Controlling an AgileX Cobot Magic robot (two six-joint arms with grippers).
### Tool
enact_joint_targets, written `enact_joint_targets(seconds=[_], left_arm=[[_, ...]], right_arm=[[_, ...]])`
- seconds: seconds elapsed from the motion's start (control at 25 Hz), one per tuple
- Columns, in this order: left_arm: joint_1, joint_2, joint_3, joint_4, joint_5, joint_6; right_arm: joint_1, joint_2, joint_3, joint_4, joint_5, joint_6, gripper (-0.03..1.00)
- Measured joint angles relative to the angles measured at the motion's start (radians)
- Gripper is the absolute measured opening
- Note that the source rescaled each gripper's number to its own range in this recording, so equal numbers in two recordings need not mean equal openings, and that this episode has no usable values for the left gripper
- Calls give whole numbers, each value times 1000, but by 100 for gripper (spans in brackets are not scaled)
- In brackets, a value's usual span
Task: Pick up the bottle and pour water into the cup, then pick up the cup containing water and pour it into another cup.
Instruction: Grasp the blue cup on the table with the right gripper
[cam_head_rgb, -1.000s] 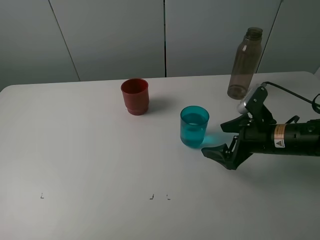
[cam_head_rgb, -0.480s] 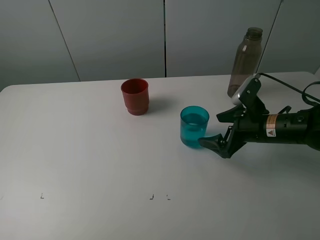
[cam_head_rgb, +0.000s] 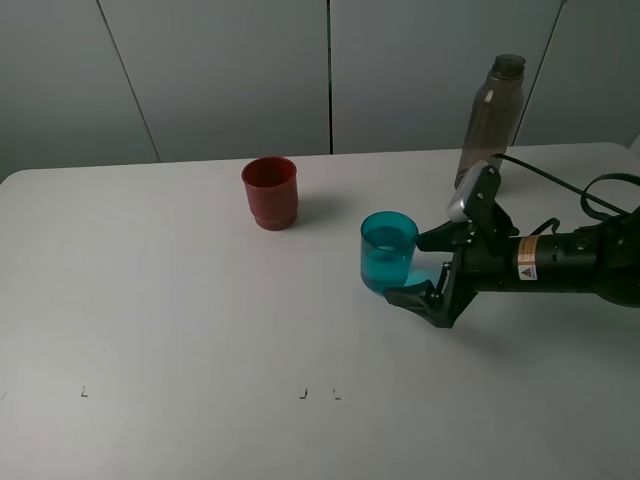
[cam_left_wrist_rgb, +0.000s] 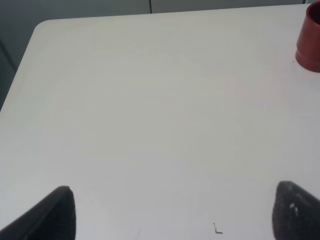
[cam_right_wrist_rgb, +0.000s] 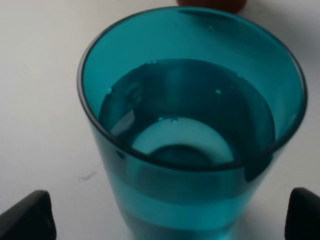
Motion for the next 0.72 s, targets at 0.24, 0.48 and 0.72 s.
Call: enact_joint_targets(seconds=[0.24,0.48,0.72], left_arm=[[0,0,0,0,0,0],[0,0,0,0,0,0],[0,0,0,0,0,0]], right_arm=[[17,29,-42,0,-18,-16,100],[17,55,-69,0,-23,-18,100],[21,66,-84,2,-56,-37,100]])
